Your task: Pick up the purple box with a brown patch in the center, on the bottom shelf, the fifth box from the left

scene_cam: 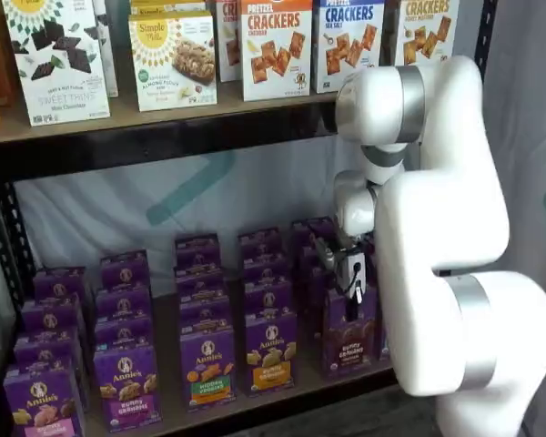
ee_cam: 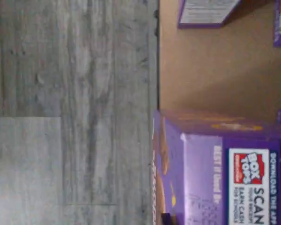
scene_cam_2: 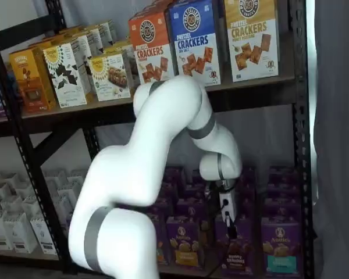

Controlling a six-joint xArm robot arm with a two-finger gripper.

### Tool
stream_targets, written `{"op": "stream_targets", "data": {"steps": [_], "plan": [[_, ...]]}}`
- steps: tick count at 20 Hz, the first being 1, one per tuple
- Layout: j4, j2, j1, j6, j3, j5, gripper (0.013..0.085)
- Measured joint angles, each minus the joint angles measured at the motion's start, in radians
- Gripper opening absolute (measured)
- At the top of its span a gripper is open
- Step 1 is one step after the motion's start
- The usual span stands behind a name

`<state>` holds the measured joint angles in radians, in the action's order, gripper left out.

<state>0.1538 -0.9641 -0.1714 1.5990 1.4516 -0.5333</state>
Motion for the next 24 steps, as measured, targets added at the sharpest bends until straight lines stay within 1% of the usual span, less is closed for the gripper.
{"op": "stream_targets", "data": {"steps": [2, 4, 5, 6, 10, 11, 13, 15, 18, 24], "plan": [[0.033, 0.017, 0.000, -0.030, -0.025, 0.002, 0.0290], [0.087, 0.030, 0.001, -0.080, -0.044, -0.008, 0.0290], [0.106, 0.035, 0.003, -0.099, -0.052, -0.016, 0.0290], [0.103, 0.042, 0.003, -0.096, -0.064, -0.015, 0.0290], [0.024, 0.078, 0.001, -0.026, -0.120, 0.009, 0.0290], [-0.010, 0.091, 0.001, 0.006, -0.139, 0.016, 0.0290], [-0.057, 0.112, 0.003, 0.045, -0.165, 0.022, 0.0290], [-0.087, 0.143, 0.008, 0.068, -0.209, 0.042, 0.0290], [-0.102, 0.182, 0.015, 0.075, -0.266, 0.064, 0.0290], [-0.101, 0.274, 0.031, 0.058, -0.416, 0.129, 0.0290]]}}
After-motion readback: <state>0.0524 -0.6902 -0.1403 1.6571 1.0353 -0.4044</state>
